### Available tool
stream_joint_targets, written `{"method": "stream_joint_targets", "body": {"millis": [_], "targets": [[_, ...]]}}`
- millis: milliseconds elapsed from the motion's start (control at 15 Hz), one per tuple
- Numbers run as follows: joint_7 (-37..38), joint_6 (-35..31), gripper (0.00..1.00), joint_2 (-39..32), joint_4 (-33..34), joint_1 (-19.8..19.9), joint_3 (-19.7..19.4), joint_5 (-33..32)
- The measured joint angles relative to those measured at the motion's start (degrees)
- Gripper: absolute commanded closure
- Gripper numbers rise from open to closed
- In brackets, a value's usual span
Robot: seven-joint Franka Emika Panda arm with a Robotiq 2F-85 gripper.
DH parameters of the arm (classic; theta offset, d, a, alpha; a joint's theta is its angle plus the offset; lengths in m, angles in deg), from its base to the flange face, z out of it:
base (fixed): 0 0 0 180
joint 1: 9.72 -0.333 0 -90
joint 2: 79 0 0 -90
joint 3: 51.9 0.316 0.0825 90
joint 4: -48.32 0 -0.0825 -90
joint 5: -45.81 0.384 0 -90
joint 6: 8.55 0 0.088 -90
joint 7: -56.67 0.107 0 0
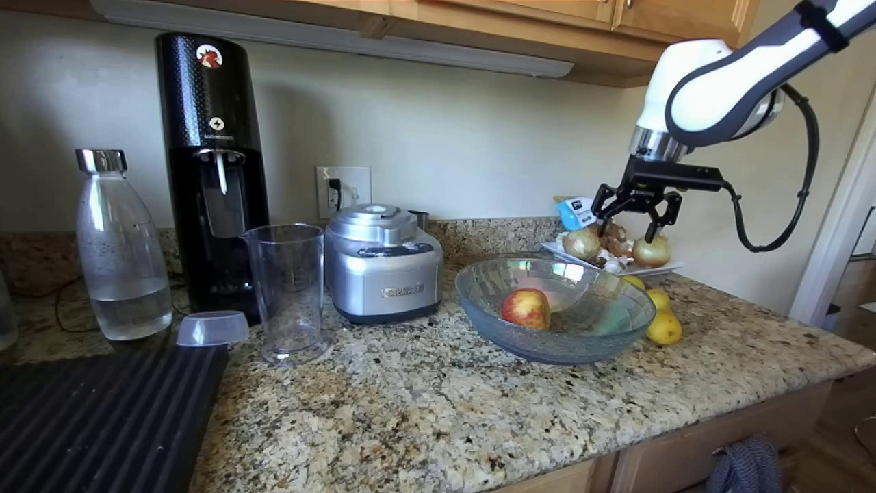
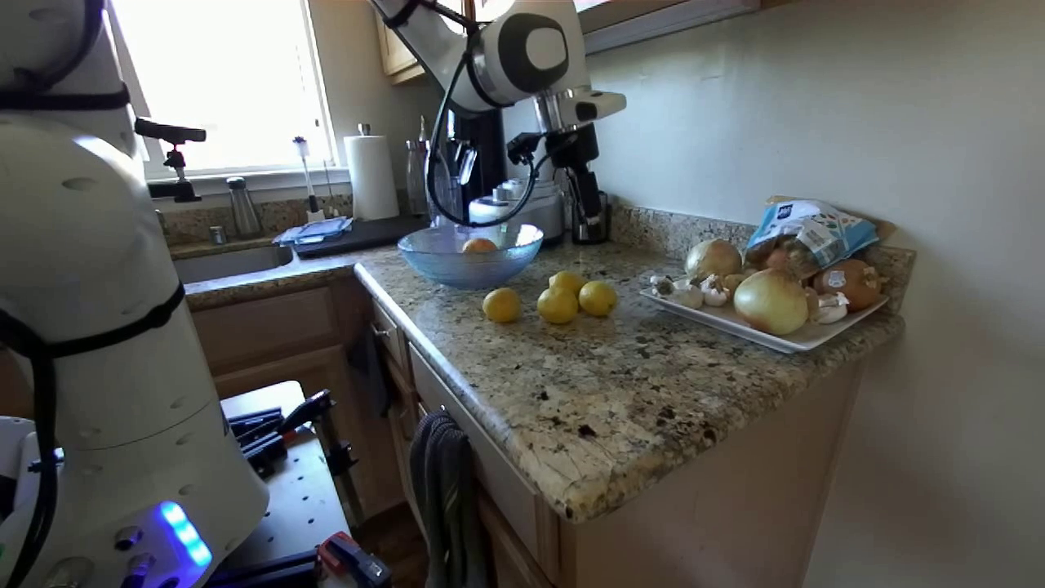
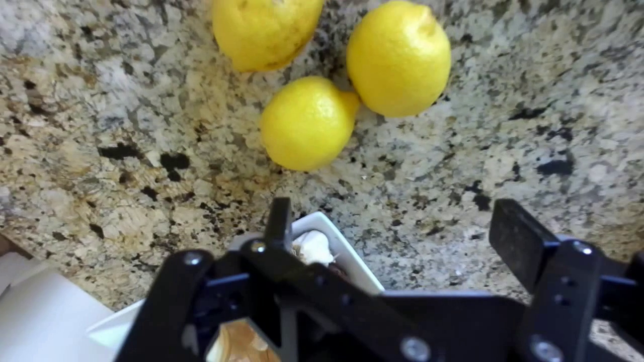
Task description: Remove the fruits from the glass bowl
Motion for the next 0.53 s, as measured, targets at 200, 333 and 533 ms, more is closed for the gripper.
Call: {"method": "stream_joint_targets", "body": {"millis": [200, 333, 533], "targets": [[-1.52, 6.62, 0.0, 6.06, -0.59, -0.13, 3.19, 2.08], [-2.99, 10.33, 0.0, 9.05, -0.84, -0.6, 5.65, 4.3], [-4.86, 13.57, 0.0, 11.22, -0.86, -2.15, 9.56, 7.82]]}}
